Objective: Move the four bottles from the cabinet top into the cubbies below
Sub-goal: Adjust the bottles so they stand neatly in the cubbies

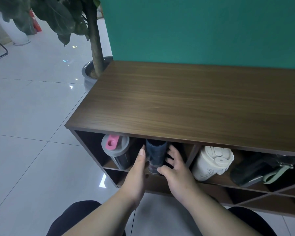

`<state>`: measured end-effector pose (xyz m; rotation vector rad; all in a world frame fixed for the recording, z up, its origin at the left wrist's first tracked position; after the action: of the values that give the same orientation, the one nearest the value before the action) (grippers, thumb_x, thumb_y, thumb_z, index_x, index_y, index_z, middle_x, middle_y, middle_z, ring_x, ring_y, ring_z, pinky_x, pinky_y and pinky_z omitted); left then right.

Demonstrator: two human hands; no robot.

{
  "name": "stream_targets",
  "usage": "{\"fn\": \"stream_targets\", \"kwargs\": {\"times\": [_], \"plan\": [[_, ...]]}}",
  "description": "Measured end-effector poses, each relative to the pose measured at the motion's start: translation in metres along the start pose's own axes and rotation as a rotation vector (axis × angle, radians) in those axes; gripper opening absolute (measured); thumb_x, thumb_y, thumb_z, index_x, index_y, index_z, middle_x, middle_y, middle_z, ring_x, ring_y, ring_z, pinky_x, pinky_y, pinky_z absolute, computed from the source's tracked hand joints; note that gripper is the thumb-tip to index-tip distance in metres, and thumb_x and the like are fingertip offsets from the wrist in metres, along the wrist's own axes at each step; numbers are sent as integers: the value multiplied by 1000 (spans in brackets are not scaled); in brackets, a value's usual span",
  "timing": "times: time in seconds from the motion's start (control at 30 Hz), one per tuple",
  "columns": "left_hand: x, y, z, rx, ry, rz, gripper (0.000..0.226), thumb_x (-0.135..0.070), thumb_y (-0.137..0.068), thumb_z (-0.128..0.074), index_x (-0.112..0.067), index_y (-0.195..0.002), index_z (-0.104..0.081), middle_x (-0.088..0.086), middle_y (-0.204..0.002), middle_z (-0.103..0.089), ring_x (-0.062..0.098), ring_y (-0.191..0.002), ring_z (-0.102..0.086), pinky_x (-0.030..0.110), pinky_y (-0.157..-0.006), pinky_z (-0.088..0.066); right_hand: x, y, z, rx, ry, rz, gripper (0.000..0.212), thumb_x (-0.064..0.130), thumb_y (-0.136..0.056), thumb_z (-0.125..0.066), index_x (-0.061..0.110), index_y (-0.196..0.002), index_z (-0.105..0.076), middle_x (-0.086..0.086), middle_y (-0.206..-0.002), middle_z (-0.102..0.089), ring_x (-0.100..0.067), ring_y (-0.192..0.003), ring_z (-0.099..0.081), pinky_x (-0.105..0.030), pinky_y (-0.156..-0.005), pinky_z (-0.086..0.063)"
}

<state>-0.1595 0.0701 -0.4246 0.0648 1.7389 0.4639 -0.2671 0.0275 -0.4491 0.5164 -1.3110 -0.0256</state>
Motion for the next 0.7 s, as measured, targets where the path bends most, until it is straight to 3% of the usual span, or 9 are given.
{"fn": "stream_targets", "kwargs": {"times": [0.1,0.17,0.2,0.3,0.4,0.5,0.6,0.63,0.7], "plan": [[2,8,10,-69,-45,57,40,-46,-106,-20,-48,-94,-59,-46,-72,-67,-27,-77,-62,21,-88,-43,-19,5,-8,23,57,-113,86,27,-61,-57,26,-145,-41,12,-132,-55,-14,-121,-56,-33,-106,-41],[4,13,21,-102,-29,120,57,-47,-105,-23,-43,-74,-71,-39,-59,-68,-21,-67,-65,24,-82,-44,-28,10,-28,135,143,-168,73,30,-60,-56,26,-132,-56,10,-118,-70,-15,-108,-64,-39,-103,-47],[8,14,30,-123,-12,151,66,-48,-104,-25,-41,-64,-77,-33,-61,-71,-13,-72,-69,28,-86,-46,-31,12,-40,181,171,-172,73,34,-60,-57,27,-133,-56,8,-120,-71,-15,-110,-64,-41,-104,-46],[8,21,60,-216,45,172,67,-53,-103,-27,-33,-74,-83,-10,-81,-82,2,-77,-76,35,-88,-49,-14,13,-68,238,139,-121,87,35,-65,-65,31,-149,-41,9,-148,-50,-10,-132,-50,-36,-115,-36],[1,24,91,-354,99,129,67,-51,-103,-27,-31,-70,-81,-8,-76,-81,-7,-64,-71,31,-78,-46,11,10,-87,232,84,-69,81,13,-85,-65,27,-155,-29,9,-151,-40,-11,-141,-38,-31,-116,-30],[-11,27,119,-502,133,80,43,-51,-104,-31,-37,-79,-63,-16,-80,-66,0,-78,-62,36,-93,-44,29,3,-99,210,123,-6,90,26,-79,-63,36,-158,-21,11,-154,-38,-10,-143,-35,-36,-118,-29],[-11,20,134,-519,118,85,41,-60,-100,-30,-52,-76,-62,-26,-84,-62,4,-95,-64,40,-102,-44,41,-9,-105,164,141,26,90,33,-67,-59,48,-151,-29,20,-145,-48,-9,-136,-42,-38,-115,-34],[-13,18,133,-495,107,85,50,-60,-100,-28,-57,-69,-67,-29,-79,-67,-2,-92,-67,38,-96,-47,42,-13,-107,161,138,26,84,34,-65,-60,54,-143,-36,22,-137,-56,-10,-131,-48,-37,-112,-38],[-15,16,127,-440,117,89,68,-53,-104,-22,-56,-56,-70,-31,-59,-70,-17,-64,-66,27,-74,-44,44,-21,-110,165,126,37,70,38,-62,-61,56,-128,-49,19,-122,-68,-13,-121,-58,-39,-108,-42]]}}
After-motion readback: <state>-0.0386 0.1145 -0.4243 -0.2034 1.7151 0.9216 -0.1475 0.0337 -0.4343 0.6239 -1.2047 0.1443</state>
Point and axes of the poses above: each hand's wrist, its own y-axis away from the middle knuckle, its own z-axis out of the back of the hand, x = y × z, the point moved 9 cm from there along -y, towards the middle knuckle
